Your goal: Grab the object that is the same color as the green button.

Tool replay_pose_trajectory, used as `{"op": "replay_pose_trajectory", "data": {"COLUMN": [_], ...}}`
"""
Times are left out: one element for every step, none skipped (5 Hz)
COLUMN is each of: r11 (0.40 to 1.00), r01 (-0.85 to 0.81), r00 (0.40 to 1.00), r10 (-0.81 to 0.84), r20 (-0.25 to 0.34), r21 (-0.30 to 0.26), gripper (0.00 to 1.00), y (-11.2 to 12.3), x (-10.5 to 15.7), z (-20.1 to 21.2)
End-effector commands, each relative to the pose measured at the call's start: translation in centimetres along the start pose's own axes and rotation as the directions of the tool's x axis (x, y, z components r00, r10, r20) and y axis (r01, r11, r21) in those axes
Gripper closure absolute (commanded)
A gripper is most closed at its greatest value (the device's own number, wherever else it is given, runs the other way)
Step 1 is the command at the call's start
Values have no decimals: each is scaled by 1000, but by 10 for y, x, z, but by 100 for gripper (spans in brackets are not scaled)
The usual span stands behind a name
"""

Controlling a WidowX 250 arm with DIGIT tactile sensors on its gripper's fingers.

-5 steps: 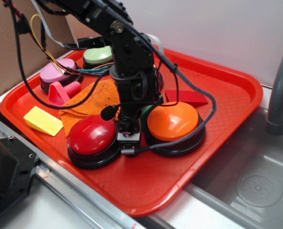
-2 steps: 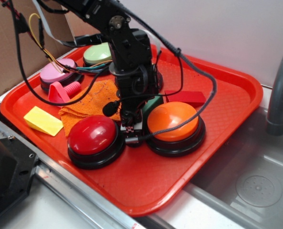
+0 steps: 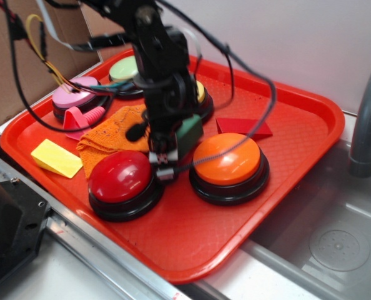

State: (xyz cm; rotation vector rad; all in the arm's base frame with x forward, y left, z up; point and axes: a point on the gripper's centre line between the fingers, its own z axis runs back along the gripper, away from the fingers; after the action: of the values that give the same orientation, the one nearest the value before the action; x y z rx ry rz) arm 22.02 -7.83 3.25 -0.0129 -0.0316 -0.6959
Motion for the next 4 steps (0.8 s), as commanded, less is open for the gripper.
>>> {"op": "replay_pose_trajectory", "data": {"r11": [989, 965, 926, 871], "r01": [-129, -243, -372, -489], "r00": [982, 962, 926, 867], "r10": [117, 228, 364, 479], "r20": [148, 147, 100, 135], "r21": [71, 94, 72, 52], "gripper": [100, 100, 100, 100], "y": [9, 15, 19, 24], "x": [15, 10, 0, -20], "z": [89, 122, 149, 175]}}
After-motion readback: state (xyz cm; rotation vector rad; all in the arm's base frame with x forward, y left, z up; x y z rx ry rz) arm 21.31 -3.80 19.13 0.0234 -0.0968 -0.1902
